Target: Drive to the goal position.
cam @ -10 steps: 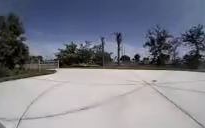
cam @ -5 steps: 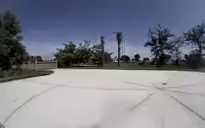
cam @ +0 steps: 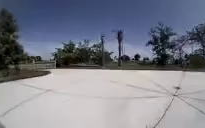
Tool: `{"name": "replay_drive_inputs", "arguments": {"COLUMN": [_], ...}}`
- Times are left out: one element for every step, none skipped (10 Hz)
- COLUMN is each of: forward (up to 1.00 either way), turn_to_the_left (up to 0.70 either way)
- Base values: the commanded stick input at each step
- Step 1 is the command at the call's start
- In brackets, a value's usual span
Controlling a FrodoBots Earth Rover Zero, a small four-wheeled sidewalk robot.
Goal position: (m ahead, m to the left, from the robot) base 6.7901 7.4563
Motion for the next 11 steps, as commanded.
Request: {"name": "replay_drive_inputs", "arguments": {"forward": [0.85,0.85,0.85,0.85,0.85,0.85,0.85,0.85,0.85,0.85,0.85], "turn_to_the_left": [0.00,0.00,0.02,0.34,0.34,0.34,0.34,0.34,0.34,0.12,0.00]}}
